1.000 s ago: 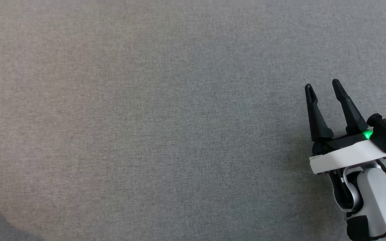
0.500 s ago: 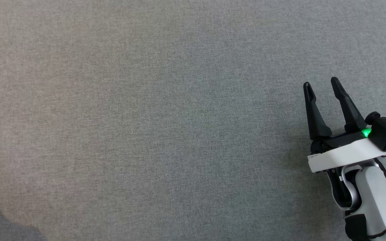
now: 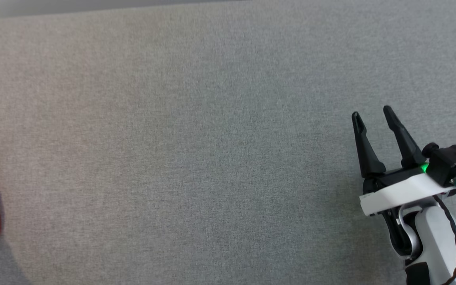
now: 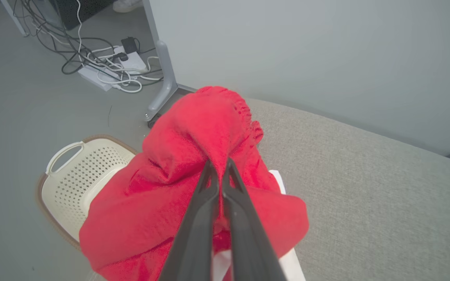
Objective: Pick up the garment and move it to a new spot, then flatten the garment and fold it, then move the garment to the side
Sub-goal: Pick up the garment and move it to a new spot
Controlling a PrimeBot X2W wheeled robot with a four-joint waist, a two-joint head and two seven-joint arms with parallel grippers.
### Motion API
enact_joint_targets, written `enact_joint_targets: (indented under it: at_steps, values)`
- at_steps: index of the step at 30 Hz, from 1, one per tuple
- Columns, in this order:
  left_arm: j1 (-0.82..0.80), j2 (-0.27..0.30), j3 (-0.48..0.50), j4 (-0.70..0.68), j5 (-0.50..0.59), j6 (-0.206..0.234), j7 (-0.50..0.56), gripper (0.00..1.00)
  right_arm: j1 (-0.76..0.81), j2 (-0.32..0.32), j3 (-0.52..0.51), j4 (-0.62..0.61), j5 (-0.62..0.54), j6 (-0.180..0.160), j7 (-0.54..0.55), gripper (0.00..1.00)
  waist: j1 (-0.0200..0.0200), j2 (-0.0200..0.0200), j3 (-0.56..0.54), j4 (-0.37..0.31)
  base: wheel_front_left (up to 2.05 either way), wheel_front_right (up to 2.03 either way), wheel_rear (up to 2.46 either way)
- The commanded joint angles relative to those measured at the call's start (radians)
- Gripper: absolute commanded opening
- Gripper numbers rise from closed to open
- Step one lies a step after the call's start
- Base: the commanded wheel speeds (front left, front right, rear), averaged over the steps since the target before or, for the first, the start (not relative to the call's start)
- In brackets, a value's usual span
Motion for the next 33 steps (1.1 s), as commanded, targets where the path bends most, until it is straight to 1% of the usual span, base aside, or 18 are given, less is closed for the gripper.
enact_joint_targets:
  at_steps: [1,10,16,23,26,29,33]
  values:
    - [0.020,-0.003,-0.023,-0.020,-0.001,-0.003,-0.008,0.00,0.018,-0.006,-0.003,0.008,0.010,0.002,-0.006,1.00,0.0000,0.0000,-0.037,0.007,0.00,0.00,0.00]
    - [0.043,-0.013,-0.204,-0.159,-0.028,-0.003,-0.004,0.00,0.057,0.006,0.008,0.038,0.031,0.002,-0.006,1.00,0.0000,0.0000,-0.152,0.013,0.00,0.00,0.00]
    - [0.062,-0.023,-0.314,-0.279,-0.080,-0.003,0.015,0.00,0.085,0.017,-0.006,0.048,0.050,0.002,-0.006,1.00,0.0000,0.0000,-0.214,0.003,0.00,0.00,0.00]
    - [0.093,-0.037,-0.401,-0.424,-0.140,-0.003,0.051,0.00,0.100,0.022,-0.013,0.051,0.062,0.002,-0.006,1.00,0.0000,0.0000,-0.254,-0.014,0.00,0.00,0.00]
    - [0.136,-0.056,-0.435,-0.530,-0.186,-0.003,0.071,0.00,0.114,0.022,-0.024,0.049,0.067,0.002,-0.006,1.00,0.0000,0.0000,-0.274,-0.031,0.00,0.00,0.00]
    - [0.190,-0.098,-0.446,-0.617,-0.225,-0.002,0.087,0.00,0.119,0.018,-0.032,0.045,0.069,0.002,-0.006,1.00,0.0000,0.0000,-0.279,-0.042,0.00,0.00,0.00]
    - [0.271,-0.166,-0.460,-0.745,-0.265,0.028,0.100,0.00,0.126,0.014,-0.036,0.041,0.071,0.002,-0.006,1.00,0.0000,0.0000,-0.281,-0.059,0.00,0.00,0.00]
